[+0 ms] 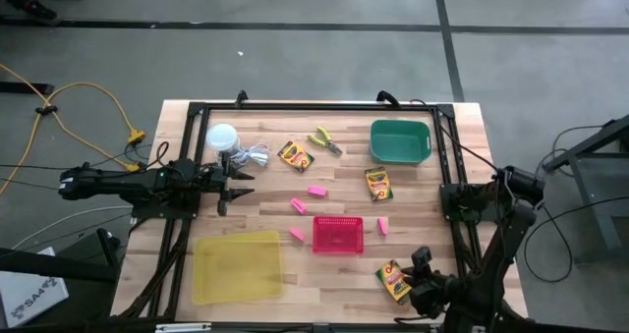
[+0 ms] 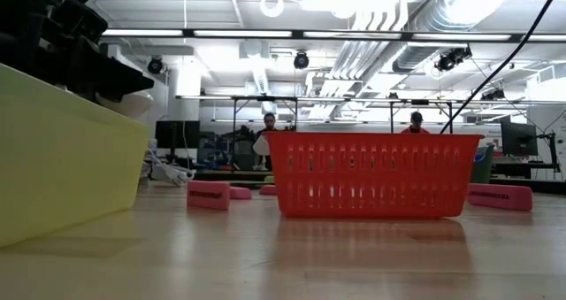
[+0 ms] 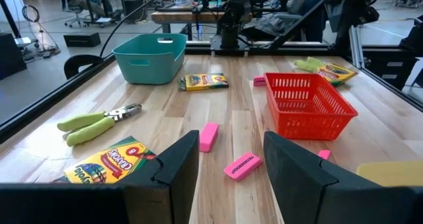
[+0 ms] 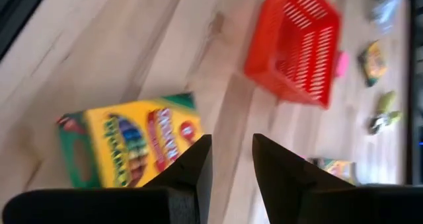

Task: Pick & Place School Supplies
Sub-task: Put the bottom yellow crayon box into the yellow bin

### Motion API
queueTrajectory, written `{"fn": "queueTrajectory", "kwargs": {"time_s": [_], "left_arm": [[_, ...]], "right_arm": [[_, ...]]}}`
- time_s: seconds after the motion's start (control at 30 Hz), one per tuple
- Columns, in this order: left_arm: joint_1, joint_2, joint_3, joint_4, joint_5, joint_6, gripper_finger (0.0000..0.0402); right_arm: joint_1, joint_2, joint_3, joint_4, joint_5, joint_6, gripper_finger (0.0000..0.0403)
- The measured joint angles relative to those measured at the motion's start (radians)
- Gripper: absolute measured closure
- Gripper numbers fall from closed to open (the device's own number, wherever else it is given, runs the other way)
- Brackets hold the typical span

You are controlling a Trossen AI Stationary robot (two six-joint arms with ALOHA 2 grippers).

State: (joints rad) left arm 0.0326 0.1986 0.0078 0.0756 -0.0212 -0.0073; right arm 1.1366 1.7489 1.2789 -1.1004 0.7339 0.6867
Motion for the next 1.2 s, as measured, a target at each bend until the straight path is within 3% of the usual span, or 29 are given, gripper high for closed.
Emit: {"fn": "queueTrajectory", "kwargs": {"time_s": [0.23,1.2], "left_arm": [[0.0,0.0,0.0,0.0,0.0,0.0,0.0238],[0.0,0.0,0.0,0.0,0.003,0.0,0.0238]], "right_arm": [[-0.02,0.0,0.0,0.0,0.105,-0.011,0.0306],[0.093,0.02,0.048,0.087,0.021,0.029,0.0306]]}}
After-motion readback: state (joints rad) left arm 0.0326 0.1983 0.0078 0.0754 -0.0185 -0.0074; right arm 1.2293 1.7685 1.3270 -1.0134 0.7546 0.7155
